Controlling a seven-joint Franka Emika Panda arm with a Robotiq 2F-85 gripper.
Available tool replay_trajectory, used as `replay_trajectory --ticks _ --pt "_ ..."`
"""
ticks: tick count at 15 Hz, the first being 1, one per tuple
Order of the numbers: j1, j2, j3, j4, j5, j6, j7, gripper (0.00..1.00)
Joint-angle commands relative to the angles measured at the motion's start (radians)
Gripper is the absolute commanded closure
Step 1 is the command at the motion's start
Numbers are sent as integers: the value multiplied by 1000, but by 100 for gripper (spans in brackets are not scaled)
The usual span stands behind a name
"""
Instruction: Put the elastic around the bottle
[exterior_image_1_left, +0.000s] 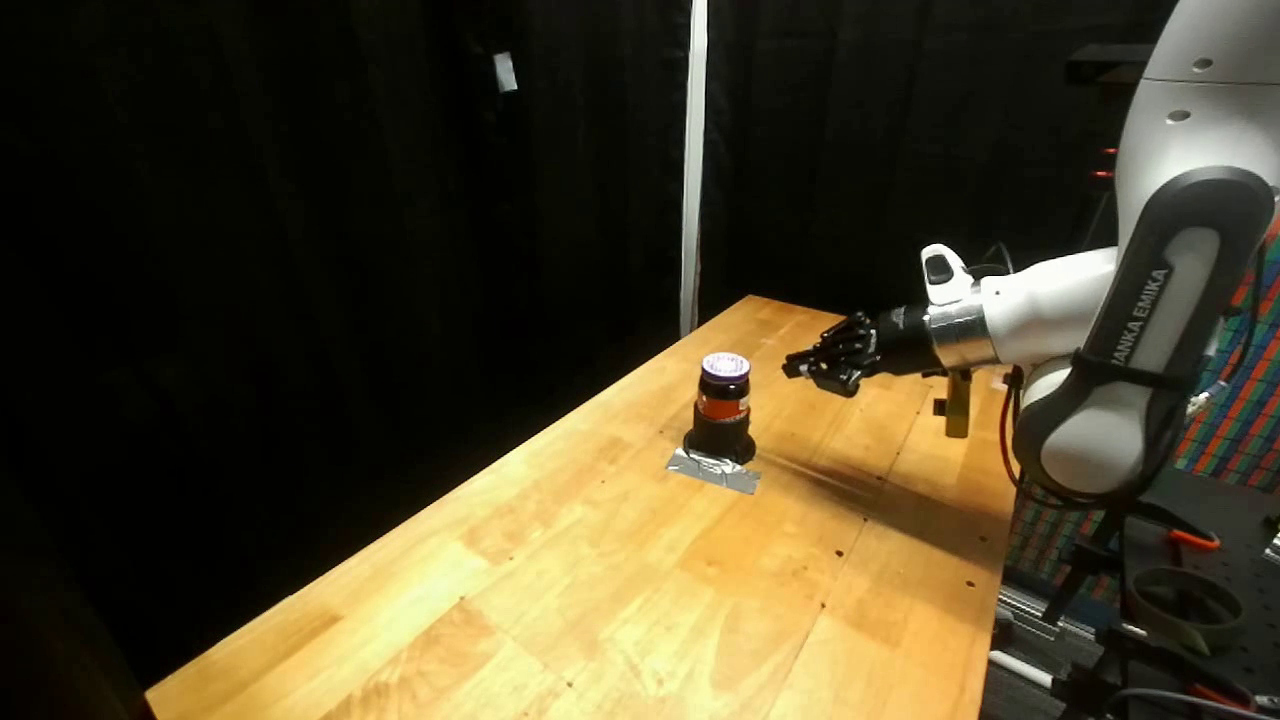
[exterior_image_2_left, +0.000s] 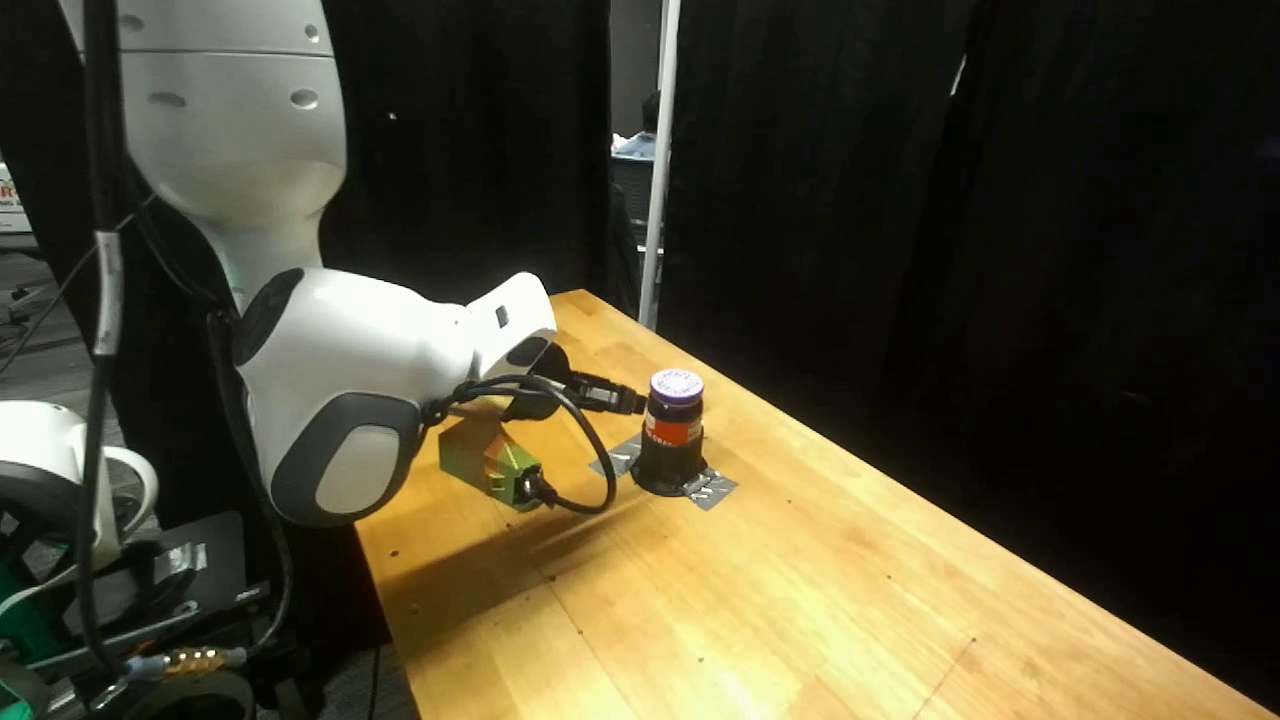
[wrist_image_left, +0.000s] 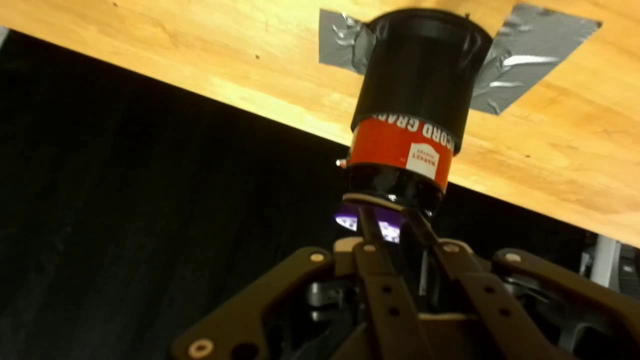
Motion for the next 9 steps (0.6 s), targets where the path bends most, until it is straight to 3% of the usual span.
replay_trajectory --ticks 1,3,4,5,7,9 --pt "52 -175 -1 -63 205 -264 -149 50" --pt "143 -256 -73 -65 379 -423 -263 34" --pt "205 -284 -136 -53 467 -506 -338 27" --pt "300 -304 -243 -33 556 -591 -414 18" --pt "443 -281 -396 -4 732 -652 -560 5" --pt "563 -261 -499 14 905 -688 -699 0"
